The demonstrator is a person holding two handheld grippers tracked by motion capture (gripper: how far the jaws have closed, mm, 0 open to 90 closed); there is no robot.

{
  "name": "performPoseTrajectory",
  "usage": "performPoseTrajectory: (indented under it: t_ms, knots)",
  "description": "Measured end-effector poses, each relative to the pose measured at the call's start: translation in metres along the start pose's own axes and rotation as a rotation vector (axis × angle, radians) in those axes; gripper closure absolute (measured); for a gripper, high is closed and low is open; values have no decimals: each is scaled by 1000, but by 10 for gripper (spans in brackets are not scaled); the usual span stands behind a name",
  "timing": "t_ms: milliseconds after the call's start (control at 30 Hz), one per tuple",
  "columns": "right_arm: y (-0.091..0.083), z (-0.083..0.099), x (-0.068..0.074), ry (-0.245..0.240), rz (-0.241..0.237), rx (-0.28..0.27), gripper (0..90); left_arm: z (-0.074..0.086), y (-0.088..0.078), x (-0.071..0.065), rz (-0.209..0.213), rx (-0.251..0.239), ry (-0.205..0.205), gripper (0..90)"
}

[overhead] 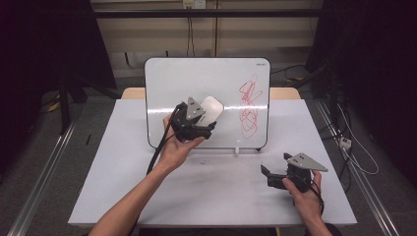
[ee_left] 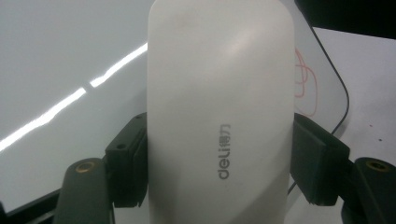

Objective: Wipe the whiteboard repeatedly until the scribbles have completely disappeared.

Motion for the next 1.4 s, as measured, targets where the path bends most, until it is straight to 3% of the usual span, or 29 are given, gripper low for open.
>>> performPoseTrajectory:
  t_ms: [767,1067,1400]
  knots:
    - [0,0,0,2,-7,0,57,-34,37,-13,-30,11,21,306]
    - [0,1,0,5,-10,-1,56,-54,46,-19,-29,-9,37,305]
    - [0,1,1,6,-13,-2,56,-72,59,-13,-61,-16,54,306]
Point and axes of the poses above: each handheld gripper's, and its own axes: y roughly forward along the jaws, z roughly out of its underside, x roughly to its left, the point moved 10 cm from there along y, roughly forward along the jaws, and after that the axes turned 15 degrees about -z, right-handed, at the moved point
